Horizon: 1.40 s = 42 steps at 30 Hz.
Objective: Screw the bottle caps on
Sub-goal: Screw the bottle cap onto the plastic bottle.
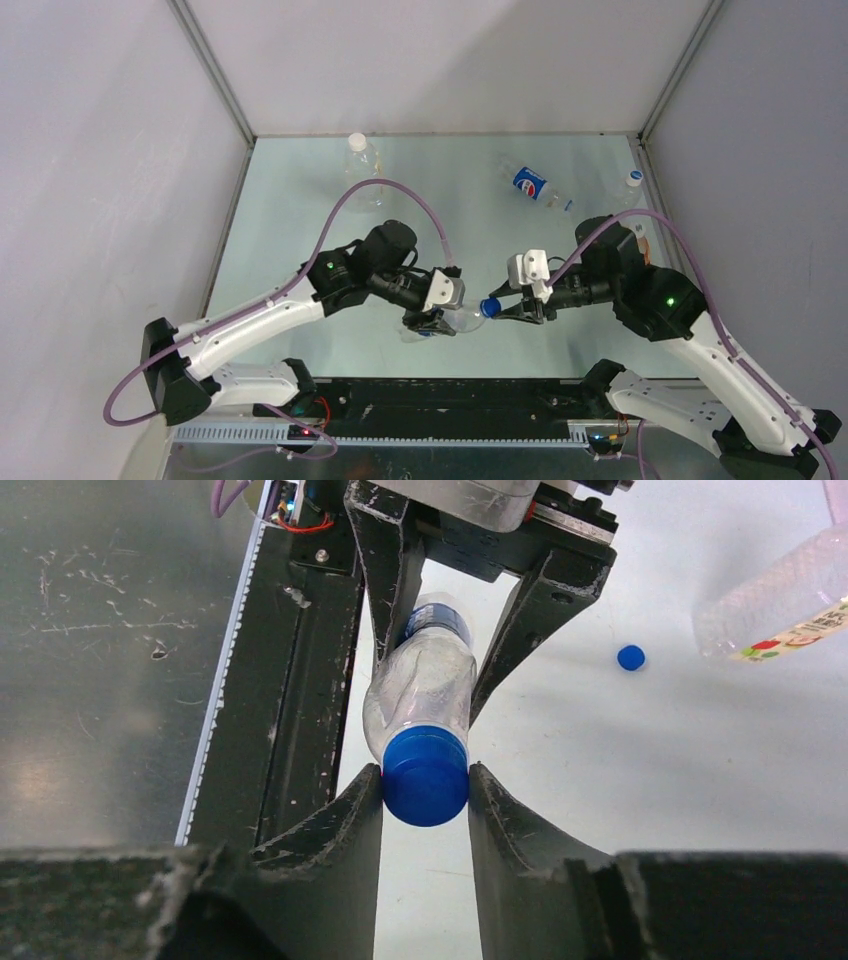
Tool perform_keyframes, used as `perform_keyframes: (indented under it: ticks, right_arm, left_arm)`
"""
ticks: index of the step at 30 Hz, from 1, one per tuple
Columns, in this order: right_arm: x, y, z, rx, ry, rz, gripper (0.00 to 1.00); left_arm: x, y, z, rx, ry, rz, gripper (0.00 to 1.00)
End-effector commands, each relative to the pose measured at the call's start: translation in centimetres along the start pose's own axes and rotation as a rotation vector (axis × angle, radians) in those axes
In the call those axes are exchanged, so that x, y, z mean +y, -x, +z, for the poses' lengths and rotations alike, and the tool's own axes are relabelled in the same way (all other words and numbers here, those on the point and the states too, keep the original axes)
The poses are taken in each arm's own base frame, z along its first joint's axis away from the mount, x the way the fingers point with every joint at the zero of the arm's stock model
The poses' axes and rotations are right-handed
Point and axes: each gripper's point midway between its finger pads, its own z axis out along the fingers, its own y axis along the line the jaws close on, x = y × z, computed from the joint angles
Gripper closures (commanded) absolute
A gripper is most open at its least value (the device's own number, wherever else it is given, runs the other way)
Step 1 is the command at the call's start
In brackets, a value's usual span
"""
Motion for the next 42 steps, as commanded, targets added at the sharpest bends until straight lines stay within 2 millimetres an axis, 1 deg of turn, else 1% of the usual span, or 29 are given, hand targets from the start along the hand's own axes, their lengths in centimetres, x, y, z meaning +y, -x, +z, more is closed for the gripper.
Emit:
perform_keyframes:
  ticks: [1, 4, 6, 7, 8, 9, 10, 11, 12, 13, 14, 16, 18, 19, 20, 23, 25, 26, 27, 28, 30, 31, 33, 34, 35, 36, 37, 38, 42]
  right_arm:
    - [-0.1, 1.2, -0.1, -0.035, 0.007, -0.011, 0.72]
    - [-0.1, 1.0, 0.1, -0.027, 0.014, 0.041, 0.85]
    - [-0.4, 0.7, 0.3, -0.013, -0.006, 0.112, 0.96]
    - [-0.6, 0.8, 0.4, -0.013, -0.026, 0.186, 1.00]
    - [-1.6, 0.3, 0.5, 0.011, -0.085, 0.238, 1.00]
    - [-2.0, 0.4, 0.5, 0.009, -0.130, 0.361, 1.00]
    - [-3.5, -0.4, 0.4, 0.036, -0.232, 0.431, 1.00]
    - [-3.8, -0.5, 0.4, 0.025, -0.287, 0.594, 1.00]
    - [-4.8, -1.1, 0.3, 0.025, -0.395, 0.768, 1.00]
    - [-5.1, -1.6, 0.2, 0.028, -0.439, 0.849, 1.00]
    - [-5.6, -1.9, 0.3, 0.013, -0.501, 1.001, 1.00]
    - [-5.5, -2.1, 1.0, -0.017, -0.518, 1.180, 1.00]
    - [-5.5, -1.7, 1.8, -0.080, -0.502, 1.280, 1.00]
    - [-5.5, -2.0, 1.9, -0.092, -0.510, 1.302, 1.00]
    - [-5.7, -1.7, 1.7, -0.121, -0.520, 1.318, 1.00]
    - [-6.6, -1.4, 0.4, -0.170, -0.585, 1.238, 1.00]
    - [-6.7, -0.6, -0.4, -0.186, -0.571, 1.101, 0.90]
    - [-6.6, -0.3, -0.7, -0.191, -0.563, 1.056, 0.76]
    - [-6.6, -0.1, -1.4, -0.191, -0.569, 0.971, 0.66]
    - [-6.3, 0.4, -2.0, -0.207, -0.561, 0.922, 0.50]
    - [-5.8, 0.9, -2.7, -0.202, -0.528, 0.776, 0.37]
    - [-5.7, 1.0, -3.0, -0.185, -0.517, 0.677, 0.34]
    - [-4.9, 1.2, -3.3, -0.162, -0.468, 0.526, 0.30]
    - [-4.1, 1.4, -3.4, -0.160, -0.430, 0.470, 0.29]
    - [-4.1, 1.3, -3.5, -0.140, -0.420, 0.371, 0.28]
    - [-3.5, 1.4, -3.5, -0.135, -0.392, 0.330, 0.28]
    - [-3.4, 1.2, -3.6, -0.115, -0.377, 0.249, 0.28]
    - [-3.0, 1.4, -3.6, -0.114, -0.347, 0.170, 0.28]
    - [-1.9, 1.8, -3.4, -0.116, -0.265, 0.019, 0.28]
  left_arm:
    - [0.7, 2.4, -0.6, -0.052, 0.013, 0.061, 1.00]
    - [1.5, 2.7, -0.7, -0.051, 0.064, 0.062, 1.00]
    - [3.0, 2.7, -1.2, -0.038, 0.155, 0.064, 1.00]
    - [3.6, 3.1, -1.4, -0.053, 0.198, 0.067, 1.00]
    - [4.4, 3.0, -1.7, -0.041, 0.256, 0.071, 1.00]
    - [4.9, 3.4, -2.1, -0.058, 0.300, 0.083, 1.00]
    - [5.7, 3.3, -2.5, -0.042, 0.374, 0.089, 1.00]
    - [6.2, 3.8, -2.9, -0.059, 0.421, 0.110, 1.00]
    - [7.0, 3.8, -3.3, -0.041, 0.502, 0.117, 1.00]
    - [7.4, 4.3, -3.7, -0.056, 0.553, 0.138, 1.00]
    - [7.9, 4.3, -4.2, -0.031, 0.624, 0.163, 1.00]
    - [8.4, 4.6, -4.8, -0.010, 0.729, 0.217, 1.00]
    - [8.9, 5.2, -5.2, -0.004, 0.823, 0.275, 1.00]
    - [9.0, 4.6, -5.2, 0.024, 0.859, 0.283, 1.00]
    - [9.3, 4.6, -5.2, 0.032, 0.880, 0.289, 1.00]
    - [9.6, 3.5, -5.0, 0.089, 0.893, 0.271, 1.00]
    - [9.5, 2.6, -4.6, 0.119, 0.870, 0.255, 1.00]
    - [9.3, 2.0, -4.4, 0.140, 0.852, 0.247, 1.00]
    - [9.0, 1.3, -4.1, 0.151, 0.821, 0.227, 1.00]
    - [8.9, 1.2, -4.1, 0.149, 0.808, 0.213, 1.00]
    - [8.5, 0.6, -4.0, 0.150, 0.768, 0.169, 1.00]
    - [8.1, 0.0, -3.7, 0.157, 0.718, 0.141, 1.00]
    - [7.4, -0.1, -3.4, 0.142, 0.650, 0.104, 1.00]
    - [6.4, 0.5, -2.6, 0.104, 0.565, 0.103, 1.00]
    - [6.1, 0.1, -2.7, 0.107, 0.530, 0.081, 1.00]
    - [5.2, 0.7, -2.1, 0.072, 0.456, 0.081, 1.00]
    - [5.0, 0.4, -2.1, 0.075, 0.427, 0.074, 1.00]
    - [4.3, 0.8, -1.9, 0.050, 0.372, 0.076, 1.00]
    - [2.8, 1.4, -1.5, 0.017, 0.263, 0.096, 1.00]
